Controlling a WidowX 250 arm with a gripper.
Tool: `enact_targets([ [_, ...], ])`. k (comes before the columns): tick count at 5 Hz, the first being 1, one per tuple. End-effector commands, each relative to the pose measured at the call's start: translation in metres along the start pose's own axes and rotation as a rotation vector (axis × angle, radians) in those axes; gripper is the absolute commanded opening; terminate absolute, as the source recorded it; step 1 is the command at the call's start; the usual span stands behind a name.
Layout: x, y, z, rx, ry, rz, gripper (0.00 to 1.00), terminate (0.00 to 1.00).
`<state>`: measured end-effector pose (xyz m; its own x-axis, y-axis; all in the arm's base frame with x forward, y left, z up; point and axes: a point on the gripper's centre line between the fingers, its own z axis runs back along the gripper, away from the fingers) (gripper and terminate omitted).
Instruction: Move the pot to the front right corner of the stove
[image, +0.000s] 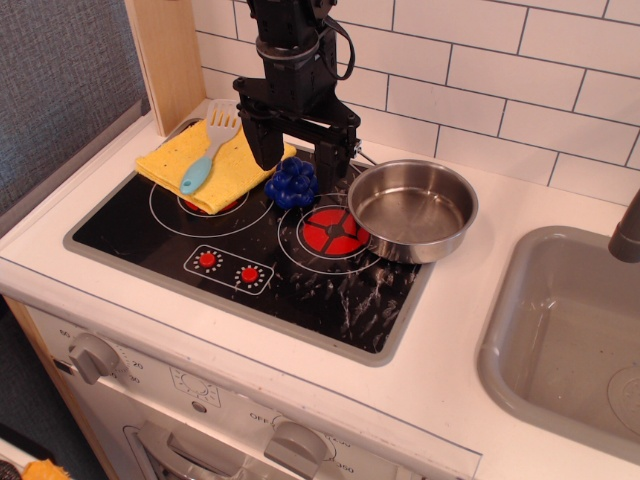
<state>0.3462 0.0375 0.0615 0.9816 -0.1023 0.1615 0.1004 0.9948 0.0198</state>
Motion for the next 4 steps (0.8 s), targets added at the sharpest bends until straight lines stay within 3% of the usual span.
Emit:
enact_targets([
  [1, 0.000, 0.000, 0.000, 0.000, 0.000, 0.000, 1.00, 0.00],
  [4, 0.030, -0.082, 0.008, -0.048, -0.059, -0.279, 1.00, 0.00],
])
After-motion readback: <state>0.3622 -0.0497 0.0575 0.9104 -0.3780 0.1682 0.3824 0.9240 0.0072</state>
